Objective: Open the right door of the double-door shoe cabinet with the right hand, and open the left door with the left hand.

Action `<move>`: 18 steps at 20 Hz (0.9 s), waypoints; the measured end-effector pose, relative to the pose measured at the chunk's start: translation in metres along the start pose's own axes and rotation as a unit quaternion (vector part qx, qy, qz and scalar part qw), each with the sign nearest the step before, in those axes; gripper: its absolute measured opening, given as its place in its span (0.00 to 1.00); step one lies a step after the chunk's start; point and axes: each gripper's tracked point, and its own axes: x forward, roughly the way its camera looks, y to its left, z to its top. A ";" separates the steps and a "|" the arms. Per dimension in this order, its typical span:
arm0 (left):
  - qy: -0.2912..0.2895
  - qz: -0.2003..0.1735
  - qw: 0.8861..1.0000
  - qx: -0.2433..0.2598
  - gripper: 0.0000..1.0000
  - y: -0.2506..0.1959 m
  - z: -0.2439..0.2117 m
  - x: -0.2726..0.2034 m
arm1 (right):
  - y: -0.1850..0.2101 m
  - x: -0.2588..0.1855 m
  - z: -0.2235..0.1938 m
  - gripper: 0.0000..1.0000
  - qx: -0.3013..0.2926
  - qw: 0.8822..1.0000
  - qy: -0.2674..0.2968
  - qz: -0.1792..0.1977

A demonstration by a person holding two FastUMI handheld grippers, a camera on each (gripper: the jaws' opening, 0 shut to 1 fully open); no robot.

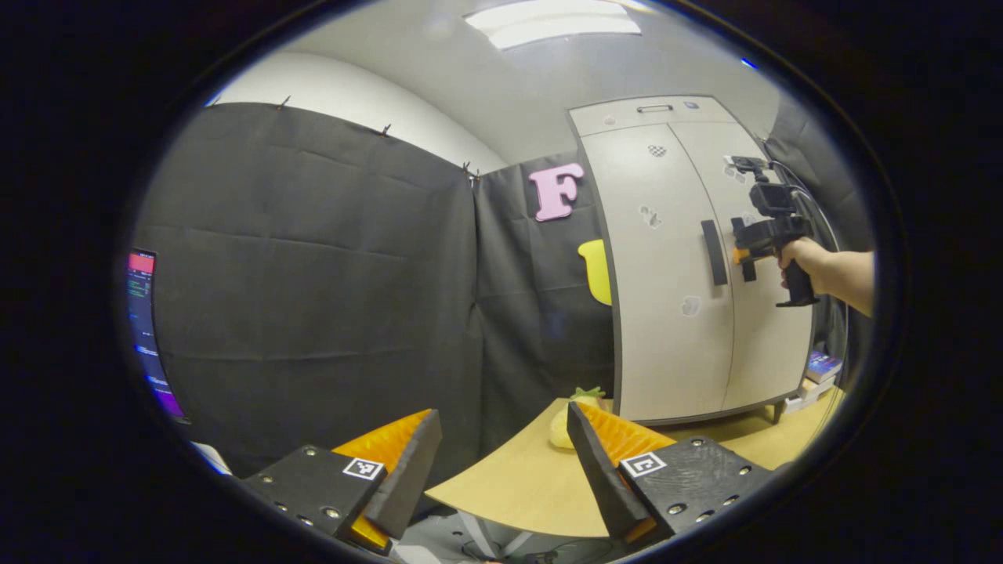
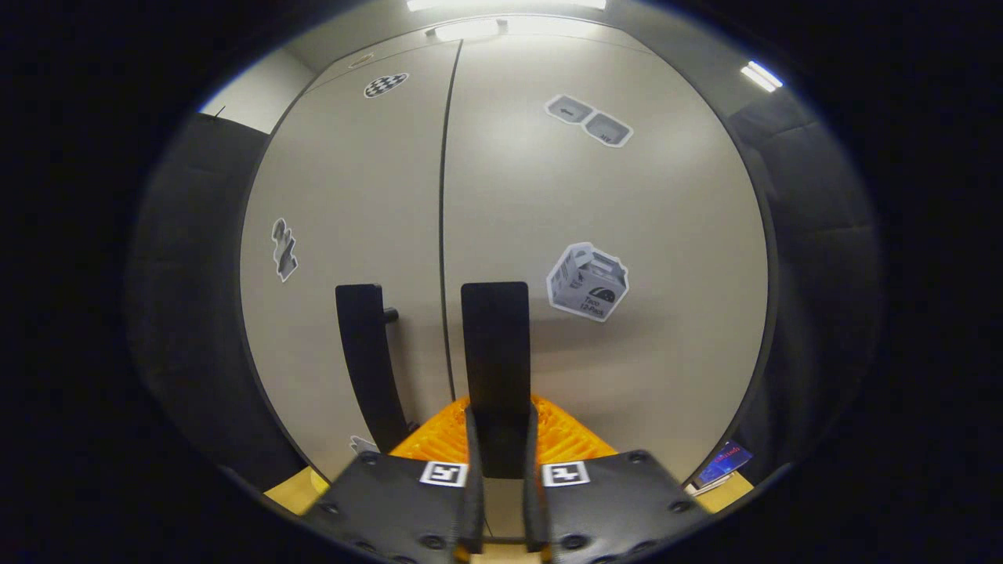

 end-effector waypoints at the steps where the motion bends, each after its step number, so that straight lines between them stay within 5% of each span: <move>1: -0.002 -0.002 1.000 0.000 0.94 -0.001 0.002 0.000 | 0.000 -0.001 -0.003 0.14 -0.002 1.000 0.011 0.005; 3: -0.004 -0.008 1.000 -0.001 0.94 -0.003 0.003 -0.002 | 0.000 -0.003 -0.003 0.05 0.008 1.000 0.013 0.016; 18: -0.019 -0.077 0.997 -0.008 0.94 -0.058 0.017 -0.003 | -0.014 -0.057 0.009 0.05 0.014 0.994 0.034 0.100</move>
